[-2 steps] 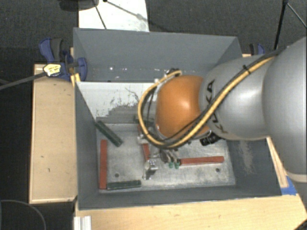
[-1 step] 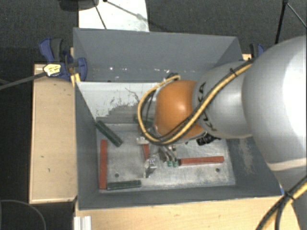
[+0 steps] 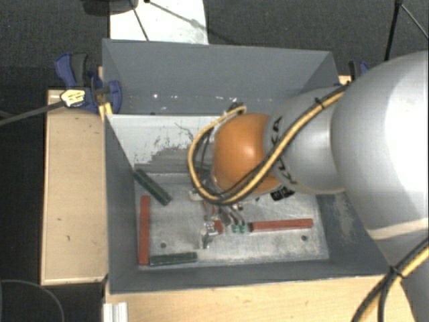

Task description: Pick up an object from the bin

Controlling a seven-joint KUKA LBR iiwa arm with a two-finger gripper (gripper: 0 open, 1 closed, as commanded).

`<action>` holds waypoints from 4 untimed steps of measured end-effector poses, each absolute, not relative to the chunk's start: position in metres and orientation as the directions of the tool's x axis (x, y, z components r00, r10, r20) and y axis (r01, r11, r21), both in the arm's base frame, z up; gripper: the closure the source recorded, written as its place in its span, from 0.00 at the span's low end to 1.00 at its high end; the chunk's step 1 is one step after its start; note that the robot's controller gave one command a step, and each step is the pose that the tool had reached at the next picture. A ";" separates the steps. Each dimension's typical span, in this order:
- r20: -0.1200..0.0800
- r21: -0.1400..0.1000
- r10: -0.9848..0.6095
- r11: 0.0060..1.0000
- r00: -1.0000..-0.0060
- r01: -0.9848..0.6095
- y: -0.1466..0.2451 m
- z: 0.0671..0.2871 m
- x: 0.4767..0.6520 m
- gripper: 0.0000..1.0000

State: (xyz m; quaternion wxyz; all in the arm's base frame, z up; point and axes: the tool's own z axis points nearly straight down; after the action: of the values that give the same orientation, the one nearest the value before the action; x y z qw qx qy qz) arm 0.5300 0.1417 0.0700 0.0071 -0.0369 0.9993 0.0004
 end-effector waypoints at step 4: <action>0.004 0.004 -0.362 0.932 -0.932 -0.362 0.063 0.118 0.560 0.00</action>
Offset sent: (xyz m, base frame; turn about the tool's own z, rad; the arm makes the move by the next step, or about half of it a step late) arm 0.0000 0.0000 0.0000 0.0000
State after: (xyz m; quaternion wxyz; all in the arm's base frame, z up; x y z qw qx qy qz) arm 0.5604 0.0632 0.1179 -0.0024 -0.1844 0.9829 0.0014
